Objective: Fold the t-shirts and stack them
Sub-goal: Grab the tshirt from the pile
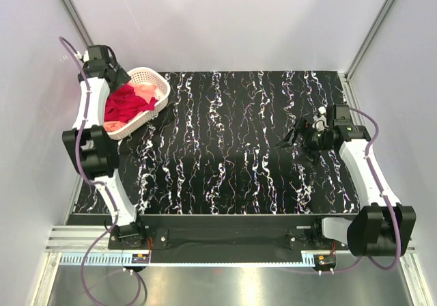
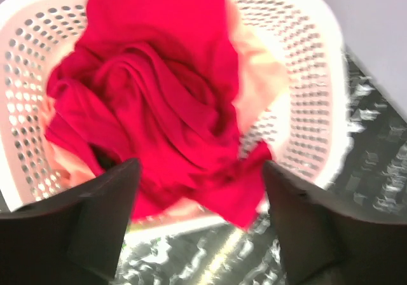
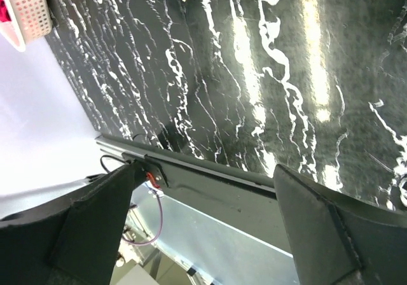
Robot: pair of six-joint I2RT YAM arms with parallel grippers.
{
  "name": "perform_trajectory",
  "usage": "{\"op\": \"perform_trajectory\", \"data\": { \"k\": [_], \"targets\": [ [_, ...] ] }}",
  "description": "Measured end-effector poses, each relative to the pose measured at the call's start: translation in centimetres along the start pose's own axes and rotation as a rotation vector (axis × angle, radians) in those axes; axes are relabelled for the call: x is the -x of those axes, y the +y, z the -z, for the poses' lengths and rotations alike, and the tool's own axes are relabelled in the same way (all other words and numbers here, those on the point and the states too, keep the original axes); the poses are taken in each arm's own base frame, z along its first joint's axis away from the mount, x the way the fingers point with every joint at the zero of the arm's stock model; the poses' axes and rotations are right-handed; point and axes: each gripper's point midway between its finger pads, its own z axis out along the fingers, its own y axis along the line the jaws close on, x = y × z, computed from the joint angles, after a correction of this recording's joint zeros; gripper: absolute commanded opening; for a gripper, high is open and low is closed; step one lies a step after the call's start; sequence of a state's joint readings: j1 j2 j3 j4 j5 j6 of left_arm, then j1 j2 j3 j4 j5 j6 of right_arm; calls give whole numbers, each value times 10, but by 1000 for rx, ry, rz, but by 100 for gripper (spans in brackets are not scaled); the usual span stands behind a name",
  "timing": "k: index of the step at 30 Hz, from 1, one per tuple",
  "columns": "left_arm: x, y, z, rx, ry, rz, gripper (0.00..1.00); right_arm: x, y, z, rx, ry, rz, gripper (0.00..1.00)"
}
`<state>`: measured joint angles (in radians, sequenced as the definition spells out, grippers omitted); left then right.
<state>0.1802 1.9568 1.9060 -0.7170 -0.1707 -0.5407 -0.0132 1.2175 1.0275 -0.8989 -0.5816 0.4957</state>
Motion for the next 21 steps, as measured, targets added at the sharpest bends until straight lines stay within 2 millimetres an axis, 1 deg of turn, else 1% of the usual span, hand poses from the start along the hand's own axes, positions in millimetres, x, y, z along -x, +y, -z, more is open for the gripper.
{"op": "perform_trajectory", "data": {
  "k": [1, 2, 4, 5, 8, 9, 11, 12, 13, 14, 16, 17, 19, 20, 21],
  "targets": [
    [-1, 4, -10, 17, 17, -12, 76, 1, 1, -2, 7, 6, 2, 89],
    [-4, 7, -19, 31, 32, -20, 74, 3, 1, -4, 10, 9, 5, 87],
    [-19, 15, -34, 66, 82, -34, 73, 9, 2, -8, 7, 23, 9, 82],
    [-27, 19, -38, 82, 110, -42, 73, 13, 3, -10, 7, 27, 11, 82],
    [-43, 27, -41, 112, 164, -55, 76, 24, 6, -16, 11, 27, 20, 82],
    [-46, 28, -40, 118, 174, -55, 77, 26, 6, -16, 13, 23, 24, 83],
    [-49, 28, -40, 125, 184, -50, 76, 28, 8, -15, 15, 16, 32, 82],
    [-50, 28, -42, 128, 189, -47, 73, 29, 9, -14, 16, 11, 37, 82],
    [-51, 28, -46, 131, 197, -43, 60, 30, 10, -14, 17, 7, 41, 82],
    [-53, 28, -53, 135, 208, -35, 55, 32, 10, -13, 15, 1, 45, 81],
    [-53, 24, -68, 125, 214, -29, 53, 33, 10, -13, 13, -2, 48, 80],
    [-55, 24, -77, 122, 221, -26, 51, 32, 10, -14, 12, 0, 47, 80],
    [-61, 23, -90, 113, 237, -19, 44, 32, 9, -14, 7, -1, 46, 78],
    [-63, 23, -94, 109, 245, -15, 26, 32, 9, -13, 6, -3, 47, 78],
    [-65, 22, -97, 101, 250, -6, 4, 32, 8, -13, 6, -6, 48, 77]
  ]
}}
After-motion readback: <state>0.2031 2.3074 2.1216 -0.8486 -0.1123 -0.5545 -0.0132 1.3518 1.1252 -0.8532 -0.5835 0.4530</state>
